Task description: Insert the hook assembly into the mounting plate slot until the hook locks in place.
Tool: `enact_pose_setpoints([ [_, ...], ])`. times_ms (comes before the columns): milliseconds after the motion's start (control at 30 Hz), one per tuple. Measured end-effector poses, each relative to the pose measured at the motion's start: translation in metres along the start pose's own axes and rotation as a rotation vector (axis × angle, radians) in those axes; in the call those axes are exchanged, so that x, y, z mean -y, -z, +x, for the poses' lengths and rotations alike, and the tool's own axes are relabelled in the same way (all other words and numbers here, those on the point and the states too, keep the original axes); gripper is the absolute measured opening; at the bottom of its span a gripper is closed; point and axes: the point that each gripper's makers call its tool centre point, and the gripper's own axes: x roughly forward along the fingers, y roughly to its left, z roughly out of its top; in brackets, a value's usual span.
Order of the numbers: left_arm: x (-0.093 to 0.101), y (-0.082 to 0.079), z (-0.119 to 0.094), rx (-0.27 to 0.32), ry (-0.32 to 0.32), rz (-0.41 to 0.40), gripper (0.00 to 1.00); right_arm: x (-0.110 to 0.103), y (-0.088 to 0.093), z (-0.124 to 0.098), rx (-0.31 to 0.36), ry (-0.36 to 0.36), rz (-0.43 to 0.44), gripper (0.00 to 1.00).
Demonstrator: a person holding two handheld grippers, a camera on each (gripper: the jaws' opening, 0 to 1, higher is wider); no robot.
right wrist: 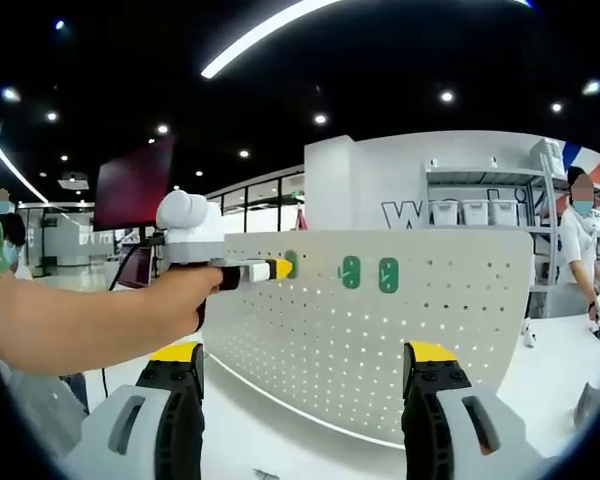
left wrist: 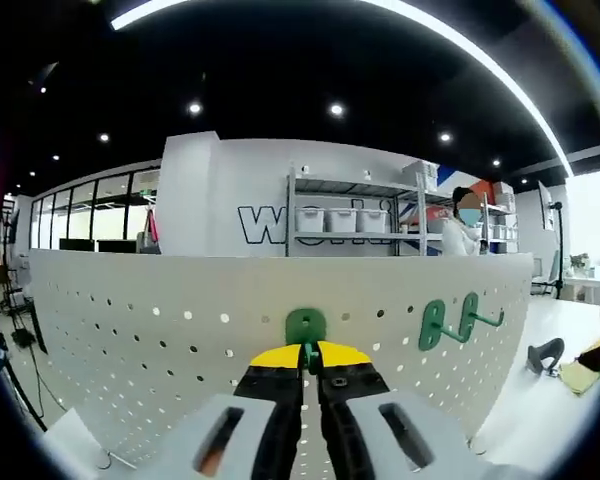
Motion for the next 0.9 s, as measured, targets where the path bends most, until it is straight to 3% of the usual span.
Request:
enact_pose_setpoints([
  [533,-0.0004,-0.0055,-0.0010,0.042,-0.015,-0.006,0.05,-0.0011,0.0044,0.0004,-0.015,-0.003,-0.004,0.82],
  [900,-0.0002,-0.0059,-0.0009,0.020,-0.020,0.051,0.02,0.0009,0.0053,0.0006,-0.013,0.001,0.000,0.82],
])
